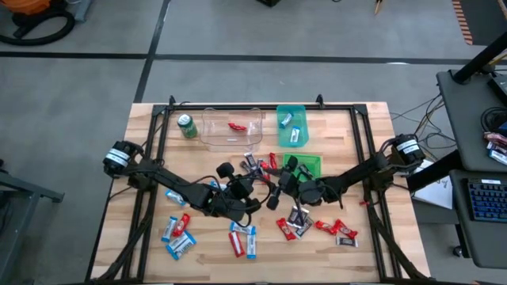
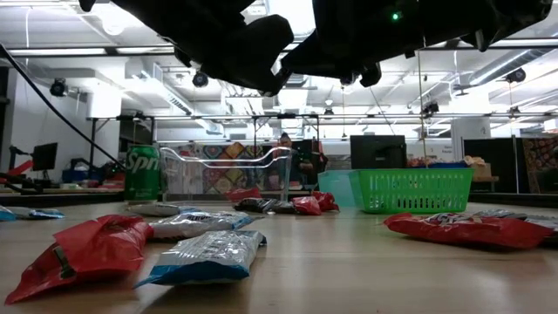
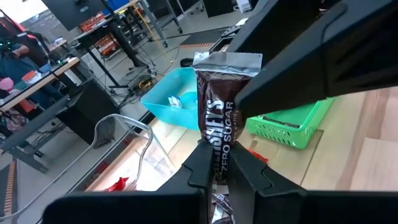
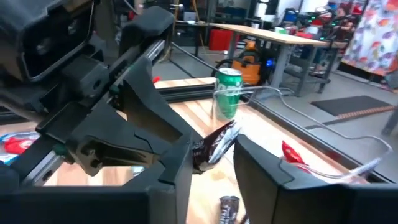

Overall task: Sort candy
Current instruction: Put the brown chocolate bar into the green bin

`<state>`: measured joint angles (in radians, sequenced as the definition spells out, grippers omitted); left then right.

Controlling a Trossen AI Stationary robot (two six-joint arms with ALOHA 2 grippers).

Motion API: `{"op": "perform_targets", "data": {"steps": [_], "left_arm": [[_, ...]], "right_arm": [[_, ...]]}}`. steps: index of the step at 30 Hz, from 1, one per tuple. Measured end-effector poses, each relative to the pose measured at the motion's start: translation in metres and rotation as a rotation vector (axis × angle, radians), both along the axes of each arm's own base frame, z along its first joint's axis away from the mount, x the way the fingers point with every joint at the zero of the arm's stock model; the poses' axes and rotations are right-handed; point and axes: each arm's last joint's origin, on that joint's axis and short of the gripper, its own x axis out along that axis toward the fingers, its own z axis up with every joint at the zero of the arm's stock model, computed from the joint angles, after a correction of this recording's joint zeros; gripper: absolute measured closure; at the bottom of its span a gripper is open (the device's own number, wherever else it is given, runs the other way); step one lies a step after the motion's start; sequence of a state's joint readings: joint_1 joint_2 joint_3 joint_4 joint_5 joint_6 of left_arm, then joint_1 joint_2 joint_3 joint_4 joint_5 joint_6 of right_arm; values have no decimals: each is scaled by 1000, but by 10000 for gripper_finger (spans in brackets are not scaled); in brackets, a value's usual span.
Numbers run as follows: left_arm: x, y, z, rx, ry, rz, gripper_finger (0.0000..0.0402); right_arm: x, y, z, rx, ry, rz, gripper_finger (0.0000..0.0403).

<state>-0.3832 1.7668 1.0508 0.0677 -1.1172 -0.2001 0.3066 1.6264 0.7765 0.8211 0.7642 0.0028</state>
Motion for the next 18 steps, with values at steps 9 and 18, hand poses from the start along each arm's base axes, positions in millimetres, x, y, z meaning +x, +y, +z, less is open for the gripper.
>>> {"op": "perform_targets", "data": {"steps": [9,18], "left_arm": [[0,0,0,0,1,0,393],[0,-1,0,-5,3,-10,362]], "right_arm": [[0,0,0,2,-1,11,387],[-1,0,2,-4,2,11,390]]}}
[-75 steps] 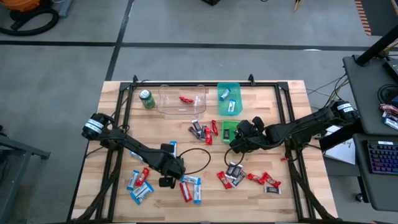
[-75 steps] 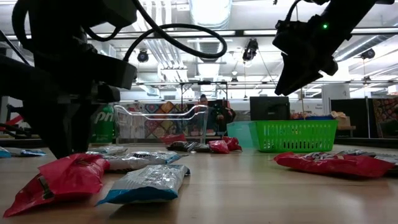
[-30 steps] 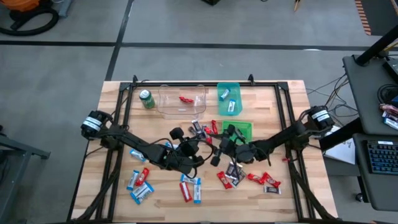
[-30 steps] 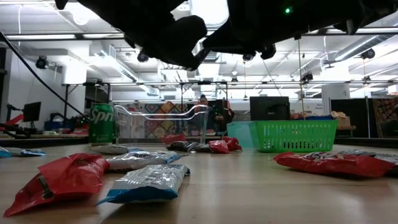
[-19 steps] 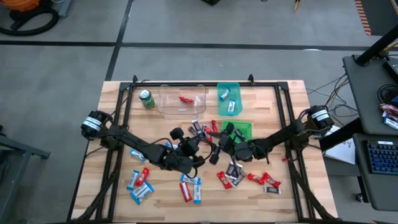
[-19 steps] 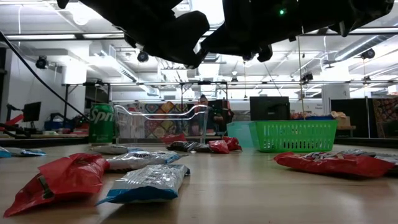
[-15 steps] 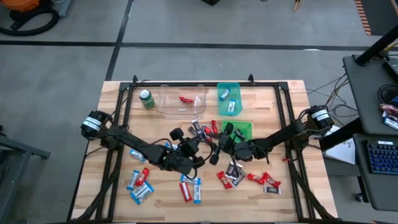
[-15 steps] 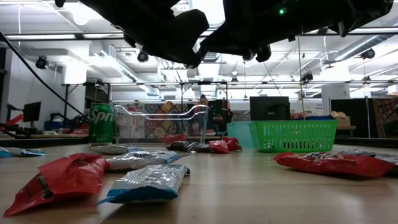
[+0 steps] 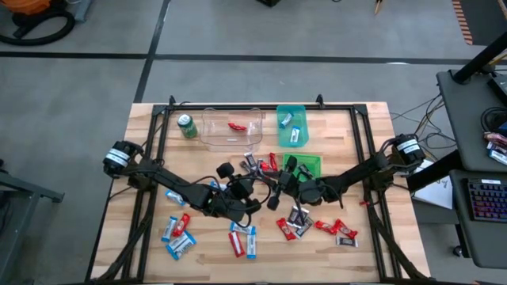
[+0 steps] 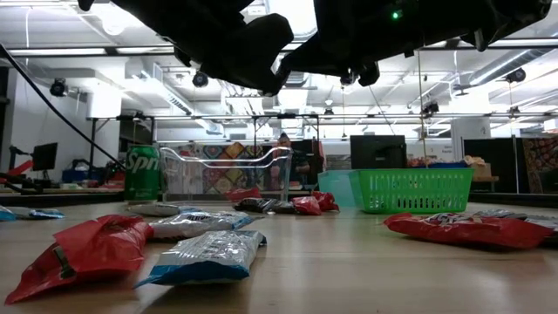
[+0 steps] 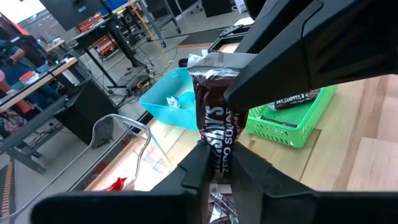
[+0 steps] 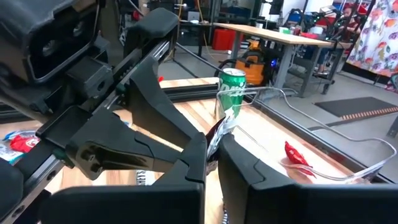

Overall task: Sort candy
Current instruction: Put the brown chocolate bar into the green bin

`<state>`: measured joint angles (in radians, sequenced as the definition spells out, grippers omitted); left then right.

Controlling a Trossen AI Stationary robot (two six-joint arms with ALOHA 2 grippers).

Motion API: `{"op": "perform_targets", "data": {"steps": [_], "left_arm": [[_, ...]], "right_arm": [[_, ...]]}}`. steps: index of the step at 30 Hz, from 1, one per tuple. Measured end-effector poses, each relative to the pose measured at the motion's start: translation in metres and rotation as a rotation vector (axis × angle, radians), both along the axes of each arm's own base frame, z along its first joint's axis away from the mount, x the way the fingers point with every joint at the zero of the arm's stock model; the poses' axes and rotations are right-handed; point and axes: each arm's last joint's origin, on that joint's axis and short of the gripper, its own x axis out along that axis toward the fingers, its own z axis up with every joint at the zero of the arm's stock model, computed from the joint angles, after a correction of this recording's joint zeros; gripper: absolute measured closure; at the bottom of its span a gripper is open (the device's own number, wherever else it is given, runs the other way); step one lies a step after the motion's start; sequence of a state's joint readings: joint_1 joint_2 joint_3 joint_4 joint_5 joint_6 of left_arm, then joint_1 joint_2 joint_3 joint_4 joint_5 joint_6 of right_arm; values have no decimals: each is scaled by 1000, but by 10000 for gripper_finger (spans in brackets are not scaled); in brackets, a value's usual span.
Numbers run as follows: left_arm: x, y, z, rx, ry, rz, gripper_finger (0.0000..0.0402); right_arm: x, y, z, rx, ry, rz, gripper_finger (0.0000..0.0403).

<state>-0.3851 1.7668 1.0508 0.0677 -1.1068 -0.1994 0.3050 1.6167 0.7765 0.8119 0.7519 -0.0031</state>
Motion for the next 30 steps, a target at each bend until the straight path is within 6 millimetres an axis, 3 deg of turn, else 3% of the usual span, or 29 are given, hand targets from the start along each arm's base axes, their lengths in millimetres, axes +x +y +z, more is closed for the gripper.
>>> {"op": "perform_targets", "data": {"steps": [7,13,23,30], "left_arm": [[-1,0,-2,1,32,-14,295],[-3,0,-4,11,63,-17,266],[-4,1,-1,-53,85,-81,269],[-8,3,16,-135,110,-234,286]], "right_arm": [[-9,-4,10,4,63,-23,390],[-33,-16,19,91,182,-154,390],[-93,-34,14,403,314,-457,390],[-89,-33,-12,449,346,-498,390]]}}
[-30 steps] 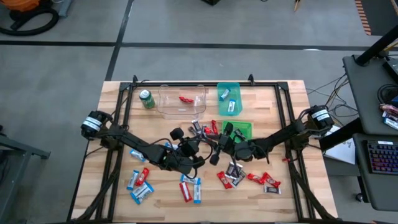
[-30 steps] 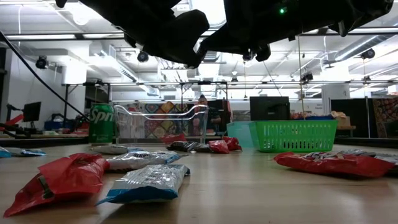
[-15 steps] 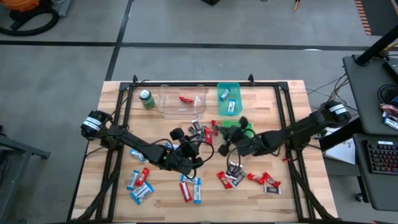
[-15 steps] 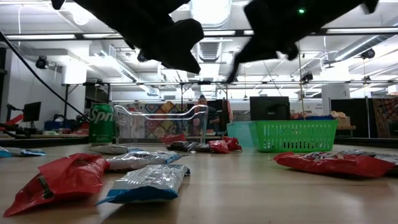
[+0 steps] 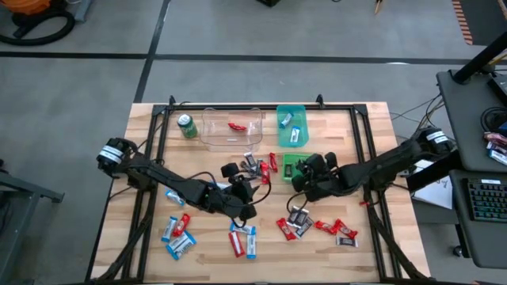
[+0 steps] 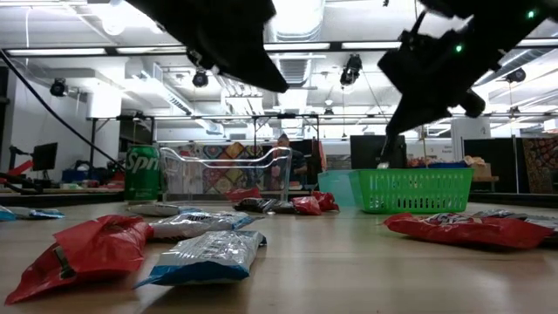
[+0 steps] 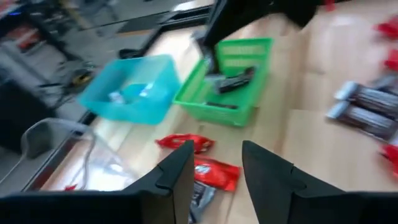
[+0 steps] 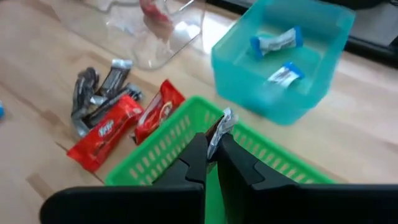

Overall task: Sort candy
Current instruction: Put the brown chocolate bar into the green bin

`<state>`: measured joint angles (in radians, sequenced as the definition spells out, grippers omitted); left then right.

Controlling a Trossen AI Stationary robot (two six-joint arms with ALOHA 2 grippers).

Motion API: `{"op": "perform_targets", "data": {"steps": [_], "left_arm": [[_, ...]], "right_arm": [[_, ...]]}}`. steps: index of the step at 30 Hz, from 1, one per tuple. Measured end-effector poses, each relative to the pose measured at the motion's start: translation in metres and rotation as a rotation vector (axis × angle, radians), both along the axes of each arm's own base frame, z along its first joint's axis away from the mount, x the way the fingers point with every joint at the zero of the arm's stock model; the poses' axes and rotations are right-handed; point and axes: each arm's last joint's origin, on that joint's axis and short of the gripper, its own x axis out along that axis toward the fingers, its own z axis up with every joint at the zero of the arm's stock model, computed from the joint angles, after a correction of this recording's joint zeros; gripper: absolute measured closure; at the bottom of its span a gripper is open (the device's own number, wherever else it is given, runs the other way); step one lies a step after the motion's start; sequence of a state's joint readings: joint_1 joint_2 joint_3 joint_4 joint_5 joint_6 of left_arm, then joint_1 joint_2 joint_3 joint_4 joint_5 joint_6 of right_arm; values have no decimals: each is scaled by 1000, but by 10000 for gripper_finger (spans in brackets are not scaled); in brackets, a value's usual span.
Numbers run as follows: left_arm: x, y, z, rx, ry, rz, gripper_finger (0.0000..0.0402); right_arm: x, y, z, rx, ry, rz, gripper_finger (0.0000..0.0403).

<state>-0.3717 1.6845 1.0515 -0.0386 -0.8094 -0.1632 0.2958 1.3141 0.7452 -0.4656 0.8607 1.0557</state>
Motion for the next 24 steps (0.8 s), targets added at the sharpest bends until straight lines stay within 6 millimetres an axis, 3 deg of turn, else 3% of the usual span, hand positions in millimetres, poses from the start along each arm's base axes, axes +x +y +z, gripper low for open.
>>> {"op": "perform_targets", "data": {"steps": [8,17,24], "left_arm": [[-17,-3,5,-150,235,-348,305],[-26,1,-3,-181,328,-289,309],[-36,5,-1,-174,347,-281,309]], "right_arm": [[12,3,-26,-7,49,-8,390],[12,3,-24,1,37,-16,380],[10,1,-20,41,35,-8,299]]}}
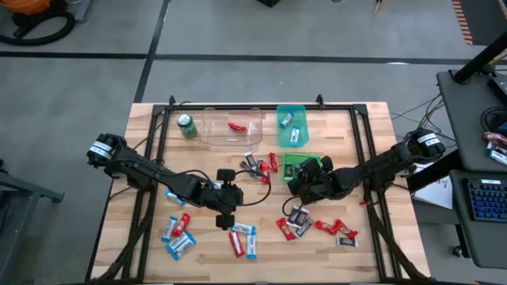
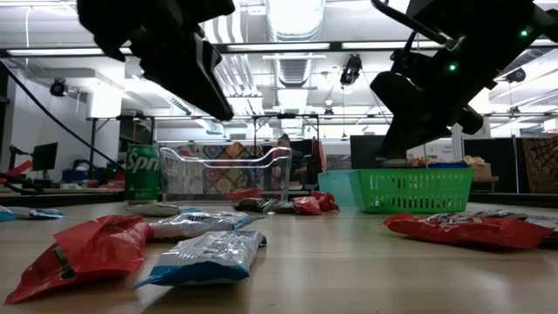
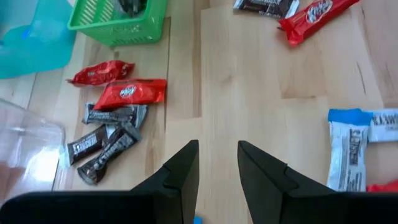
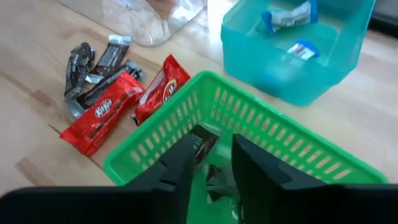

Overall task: Sort candy
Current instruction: Put the brown chocolate bar into the green bin, then put the red chocolate bar into the transparent bin

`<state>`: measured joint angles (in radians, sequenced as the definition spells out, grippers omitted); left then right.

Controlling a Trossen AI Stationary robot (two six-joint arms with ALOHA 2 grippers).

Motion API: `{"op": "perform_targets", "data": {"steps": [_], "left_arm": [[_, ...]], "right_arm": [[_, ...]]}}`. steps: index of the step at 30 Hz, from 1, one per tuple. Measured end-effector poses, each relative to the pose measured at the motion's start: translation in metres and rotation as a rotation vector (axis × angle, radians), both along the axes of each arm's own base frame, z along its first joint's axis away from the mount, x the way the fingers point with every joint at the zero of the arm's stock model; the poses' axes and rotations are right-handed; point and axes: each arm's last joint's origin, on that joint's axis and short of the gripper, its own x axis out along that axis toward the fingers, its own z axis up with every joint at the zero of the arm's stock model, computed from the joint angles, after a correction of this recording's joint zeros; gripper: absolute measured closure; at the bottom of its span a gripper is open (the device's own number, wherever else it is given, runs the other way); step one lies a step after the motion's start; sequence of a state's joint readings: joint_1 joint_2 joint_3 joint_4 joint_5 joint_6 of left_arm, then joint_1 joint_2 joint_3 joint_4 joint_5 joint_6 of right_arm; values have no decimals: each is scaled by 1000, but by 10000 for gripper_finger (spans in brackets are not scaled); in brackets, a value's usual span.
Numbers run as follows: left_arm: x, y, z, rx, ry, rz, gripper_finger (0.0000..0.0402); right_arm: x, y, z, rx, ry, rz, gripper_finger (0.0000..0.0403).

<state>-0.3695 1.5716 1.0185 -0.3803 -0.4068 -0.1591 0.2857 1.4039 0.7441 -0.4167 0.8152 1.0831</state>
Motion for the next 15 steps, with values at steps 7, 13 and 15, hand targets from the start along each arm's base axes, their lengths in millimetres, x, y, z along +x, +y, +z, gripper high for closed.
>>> {"op": "perform_targets", "data": {"steps": [7,13,15], "left_arm": [[-26,10,5,-55,-52,48,309],[-50,19,8,-123,-203,51,309],[-58,22,7,-143,-270,45,309]], "right_arm": [[-3,-7,8,18,17,16,234],[2,-10,36,-10,-25,71,219],[8,-11,46,-19,-39,84,218]]}}
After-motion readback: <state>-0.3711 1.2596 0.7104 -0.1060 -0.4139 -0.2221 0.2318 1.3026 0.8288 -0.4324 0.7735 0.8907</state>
